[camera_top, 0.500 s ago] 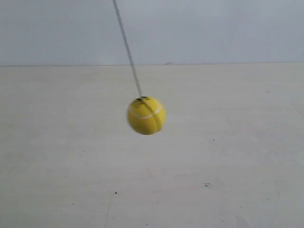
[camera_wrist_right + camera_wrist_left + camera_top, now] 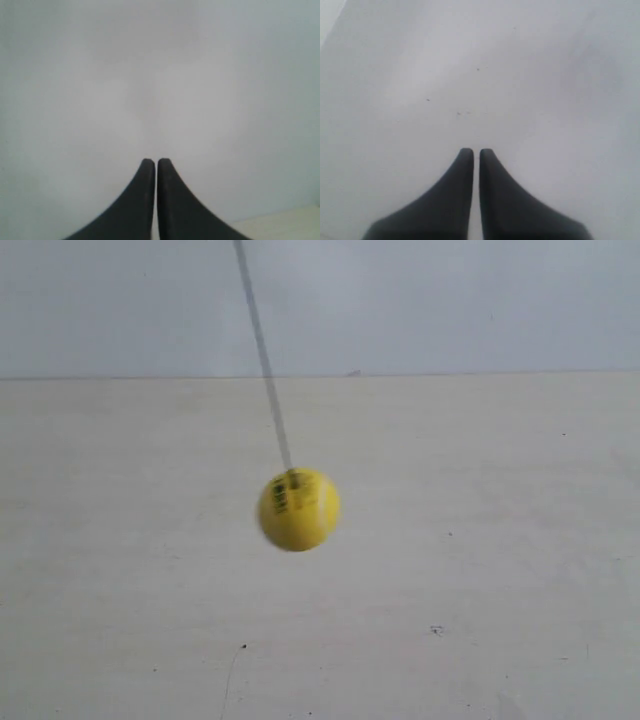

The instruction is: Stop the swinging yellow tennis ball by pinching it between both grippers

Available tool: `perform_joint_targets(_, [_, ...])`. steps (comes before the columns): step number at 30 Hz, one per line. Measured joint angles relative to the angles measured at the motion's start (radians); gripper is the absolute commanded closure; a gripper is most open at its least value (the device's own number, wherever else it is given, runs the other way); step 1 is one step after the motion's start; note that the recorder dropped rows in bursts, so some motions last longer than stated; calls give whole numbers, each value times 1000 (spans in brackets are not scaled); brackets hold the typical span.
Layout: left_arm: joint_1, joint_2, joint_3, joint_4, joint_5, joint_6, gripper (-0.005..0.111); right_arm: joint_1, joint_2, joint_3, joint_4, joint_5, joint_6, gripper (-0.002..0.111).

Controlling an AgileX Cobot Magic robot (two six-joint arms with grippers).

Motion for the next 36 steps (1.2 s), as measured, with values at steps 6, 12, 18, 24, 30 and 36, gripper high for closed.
perform_joint_targets(6, [0, 49, -41, 489, -214, -457, 102, 0, 3, -29, -141, -10, 253, 108])
perform_joint_targets(12, [0, 334, -241, 851, -375, -697, 102, 0, 163, -149, -561, -76, 616, 108])
perform_joint_targets(18, [0, 606, -311, 985, -544, -656, 102, 0, 408, -253, -933, -284, 880, 108])
perform_joint_targets(24, [0, 705, -313, 1014, -621, -547, 102, 0, 674, -285, -1045, -497, 844, 108])
perform_joint_targets(30, [-8, 749, -314, 1067, -651, -507, 102, 0, 930, -287, -1064, -668, 714, 108])
perform_joint_targets(36, [-90, 909, -314, 1093, -659, -435, 102, 0, 1120, -287, -1095, -762, 609, 108])
